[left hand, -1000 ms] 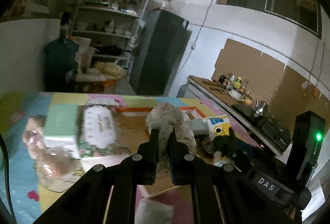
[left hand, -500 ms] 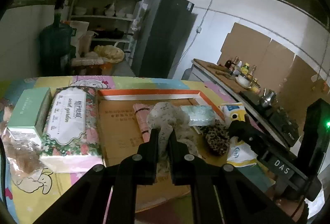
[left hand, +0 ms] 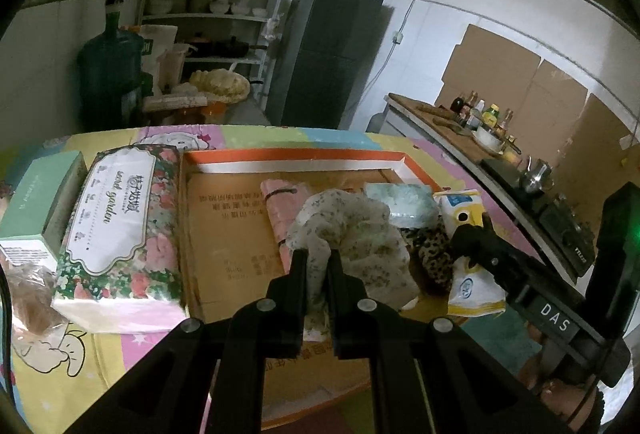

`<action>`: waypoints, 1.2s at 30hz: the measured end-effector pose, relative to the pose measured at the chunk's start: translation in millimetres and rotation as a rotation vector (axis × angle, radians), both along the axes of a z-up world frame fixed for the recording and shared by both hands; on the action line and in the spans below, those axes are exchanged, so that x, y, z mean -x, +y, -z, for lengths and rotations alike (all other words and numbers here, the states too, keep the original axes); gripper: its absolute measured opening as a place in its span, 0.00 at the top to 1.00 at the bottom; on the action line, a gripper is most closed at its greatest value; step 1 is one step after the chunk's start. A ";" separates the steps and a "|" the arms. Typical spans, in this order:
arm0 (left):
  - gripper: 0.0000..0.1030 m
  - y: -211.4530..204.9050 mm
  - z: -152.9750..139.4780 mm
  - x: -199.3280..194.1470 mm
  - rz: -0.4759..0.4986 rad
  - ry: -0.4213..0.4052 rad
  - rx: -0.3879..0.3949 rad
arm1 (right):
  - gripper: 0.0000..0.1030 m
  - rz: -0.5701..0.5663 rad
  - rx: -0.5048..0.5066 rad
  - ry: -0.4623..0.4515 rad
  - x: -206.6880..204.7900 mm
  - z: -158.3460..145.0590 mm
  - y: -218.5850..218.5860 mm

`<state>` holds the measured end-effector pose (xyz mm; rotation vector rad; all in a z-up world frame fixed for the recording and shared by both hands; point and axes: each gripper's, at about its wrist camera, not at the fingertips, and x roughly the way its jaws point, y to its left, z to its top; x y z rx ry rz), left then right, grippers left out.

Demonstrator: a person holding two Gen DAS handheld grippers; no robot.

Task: Organize soft objects
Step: 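Open both tools to drop the speckled cloth and snack bag into the box, then move both tools back to the pile of soft items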

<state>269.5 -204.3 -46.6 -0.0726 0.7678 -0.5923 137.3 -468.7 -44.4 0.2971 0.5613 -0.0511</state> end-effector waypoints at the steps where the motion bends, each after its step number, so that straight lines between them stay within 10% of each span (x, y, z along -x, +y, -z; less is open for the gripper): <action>1: 0.91 -0.6 0.9 -0.3 0.000 0.001 -0.003 | 0.54 0.000 -0.001 0.002 -0.6 1.0 -0.6; 17: 0.88 -14.7 23.7 -14.2 0.026 0.118 -0.037 | 0.51 -0.010 -0.028 0.064 -14.7 14.6 -4.2; 28: 0.29 31.6 -19.5 13.6 0.029 -0.010 0.141 | 0.29 -0.006 -0.023 0.035 -12.0 3.0 -0.4; 36: 0.22 72.5 -57.1 38.7 -0.037 -0.188 0.154 | 0.28 -0.028 -0.022 -0.085 11.2 -30.2 32.3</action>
